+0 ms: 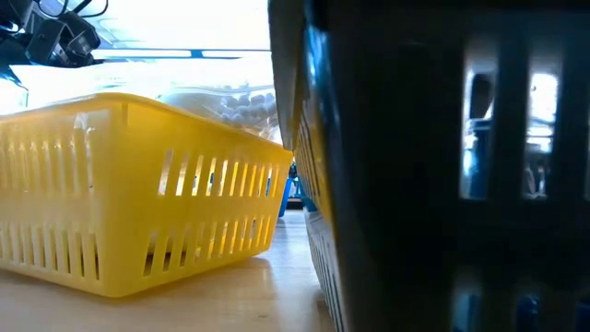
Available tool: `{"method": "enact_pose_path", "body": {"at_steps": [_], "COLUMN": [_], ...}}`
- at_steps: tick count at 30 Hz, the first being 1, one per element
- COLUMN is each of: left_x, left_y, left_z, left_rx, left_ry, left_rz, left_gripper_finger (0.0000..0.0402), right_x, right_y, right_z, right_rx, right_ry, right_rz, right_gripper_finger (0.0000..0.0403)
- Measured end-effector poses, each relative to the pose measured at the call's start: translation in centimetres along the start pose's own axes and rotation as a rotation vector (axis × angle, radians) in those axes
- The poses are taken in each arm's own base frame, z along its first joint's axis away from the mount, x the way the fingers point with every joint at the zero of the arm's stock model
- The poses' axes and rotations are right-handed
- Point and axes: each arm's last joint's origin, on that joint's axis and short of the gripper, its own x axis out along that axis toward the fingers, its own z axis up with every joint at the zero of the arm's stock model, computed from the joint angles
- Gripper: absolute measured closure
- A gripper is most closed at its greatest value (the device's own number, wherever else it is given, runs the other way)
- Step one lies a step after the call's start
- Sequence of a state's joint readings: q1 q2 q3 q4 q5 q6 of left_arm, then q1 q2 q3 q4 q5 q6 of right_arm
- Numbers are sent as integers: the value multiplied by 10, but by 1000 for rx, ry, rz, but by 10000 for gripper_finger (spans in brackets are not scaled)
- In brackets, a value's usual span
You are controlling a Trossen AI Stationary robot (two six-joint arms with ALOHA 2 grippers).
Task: Pick & Place Travel size toiletries
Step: Adjust the black bin
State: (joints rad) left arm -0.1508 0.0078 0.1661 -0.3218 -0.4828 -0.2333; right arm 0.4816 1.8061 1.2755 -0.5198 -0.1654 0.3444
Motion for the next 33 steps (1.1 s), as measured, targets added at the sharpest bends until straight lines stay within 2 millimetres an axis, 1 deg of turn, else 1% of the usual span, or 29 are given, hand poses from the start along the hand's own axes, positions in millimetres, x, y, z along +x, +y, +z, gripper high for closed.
{"method": "enact_pose_path", "body": {"at_steps": [4,8,12,14,18,22,26,33], "left_x": [0,0,0,0,0,0,0,0], "left_y": [0,0,0,1,1,1,1,1], "left_z": [0,0,-1,-2,-3,-3,-2,-2], "left_rx": [1,2,6,11,14,14,13,16], "left_ry": [3,3,11,20,25,25,23,22], "left_rz": [1,1,3,5,6,6,6,6], "left_gripper_finger": [402,402,402,402,402,402,402,402], "right_x": [11,13,20,26,38,44,46,43], "right_y": [-3,-5,-5,-6,-7,-9,-15,-27], "right_z": [-2,-2,-5,-3,-9,-9,-11,-12], "right_rx": [10,5,1,1,-2,-1,13,44], "right_ry": [28,28,48,42,80,83,106,148], "right_rz": [-11,-37,-53,-44,-57,-71,-104,-129], "right_gripper_finger": [170,171,171,172,172,177,210,303]}}
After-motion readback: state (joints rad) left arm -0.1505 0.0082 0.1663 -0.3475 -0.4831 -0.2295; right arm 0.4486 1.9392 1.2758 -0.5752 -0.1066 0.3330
